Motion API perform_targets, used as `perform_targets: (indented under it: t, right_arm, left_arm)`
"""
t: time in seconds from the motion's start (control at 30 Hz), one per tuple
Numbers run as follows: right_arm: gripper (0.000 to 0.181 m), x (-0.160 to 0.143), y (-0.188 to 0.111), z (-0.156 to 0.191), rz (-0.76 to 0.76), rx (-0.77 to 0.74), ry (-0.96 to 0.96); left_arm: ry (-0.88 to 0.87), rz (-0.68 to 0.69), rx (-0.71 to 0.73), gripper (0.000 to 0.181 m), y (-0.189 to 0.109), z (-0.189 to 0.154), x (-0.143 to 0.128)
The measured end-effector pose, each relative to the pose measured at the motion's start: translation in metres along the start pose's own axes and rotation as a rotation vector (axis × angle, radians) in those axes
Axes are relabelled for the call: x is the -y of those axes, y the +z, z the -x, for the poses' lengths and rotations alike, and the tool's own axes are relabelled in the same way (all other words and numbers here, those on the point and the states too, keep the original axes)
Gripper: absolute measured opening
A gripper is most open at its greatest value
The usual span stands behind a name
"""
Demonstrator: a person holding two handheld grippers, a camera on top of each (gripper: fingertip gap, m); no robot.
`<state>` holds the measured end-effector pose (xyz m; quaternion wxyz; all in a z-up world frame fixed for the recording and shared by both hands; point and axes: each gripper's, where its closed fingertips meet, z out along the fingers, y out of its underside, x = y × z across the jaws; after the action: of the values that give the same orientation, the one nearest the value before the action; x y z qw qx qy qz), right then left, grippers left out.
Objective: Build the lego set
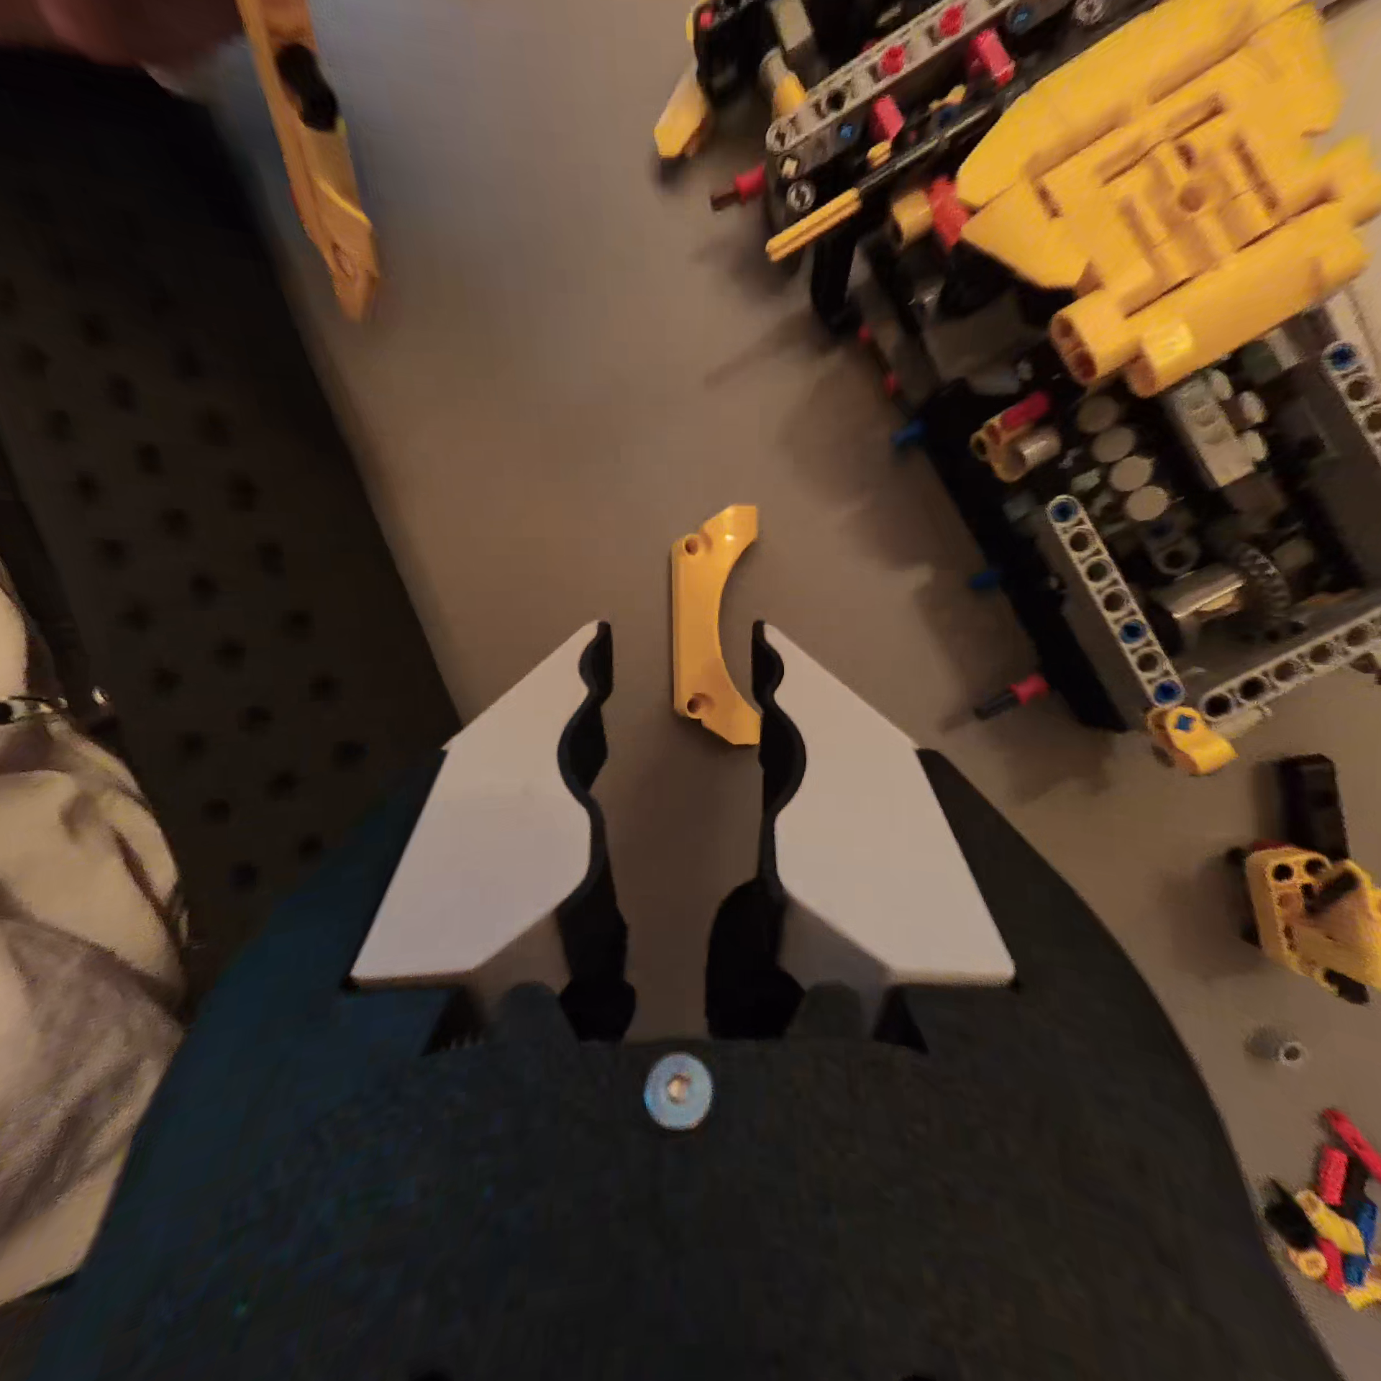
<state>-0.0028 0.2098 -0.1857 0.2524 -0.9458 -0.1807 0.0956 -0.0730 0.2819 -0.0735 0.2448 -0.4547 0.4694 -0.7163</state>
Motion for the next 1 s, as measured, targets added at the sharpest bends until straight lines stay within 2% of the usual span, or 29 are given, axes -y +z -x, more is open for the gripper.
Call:
perform_targets:
  t: [0.1,0.27,0.4,0.5,0.6,0.67,0.73,0.8,0.9,1.0]
  right_arm:
    - [0.034,-0.005,0.014,-0.002,0.024,0.027,-0.018]
    - [0.031,0.007,0.024,-0.006,0.013,0.089,-0.004]
    - [0.031,0.006,0.033,-0.005,0.067,0.141,0.031]
    - [0.016,0.009,0.037,-0.002,0.087,0.137,0.015]
    - [0.014,0.014,0.037,-0.003,0.060,0.110,-0.021]
    - [0.014,0.038,0.027,0.001,-0.116,0.169,0.040]
    - [0.013,0.077,-0.001,0.007,-0.419,0.275,0.137]
    - [0.012,0.111,-0.039,0.018,-0.749,0.449,0.241]
    - [0.012,0.129,-0.052,0.027,-0.957,0.634,0.402]
    - [0.011,0.139,-0.052,0.039,-1.043,0.722,0.464]
  left_arm:
    - [0.008,0.004,-0.001,0.007,-0.001,-0.002,-0.002]
    - [0.014,0.020,-0.012,0.007,0.000,-0.005,-0.005]
    - [0.027,0.038,-0.012,0.007,0.002,-0.006,-0.008]
    - [0.032,0.047,-0.008,0.007,0.003,-0.006,-0.010]
    - [0.030,0.038,0.001,0.007,0.001,-0.004,-0.008]
    - [0.016,0.019,-0.007,0.007,-0.001,-0.004,-0.005]
    - [-0.014,-0.020,-0.030,0.007,-0.003,-0.004,0.001]
    - [-0.050,-0.063,-0.060,0.007,-0.007,-0.005,0.007]
    - [-0.072,-0.096,-0.078,0.007,-0.009,-0.005,0.012]
    - [-0.059,-0.072,-0.068,0.007,-0.006,-0.005,0.008]
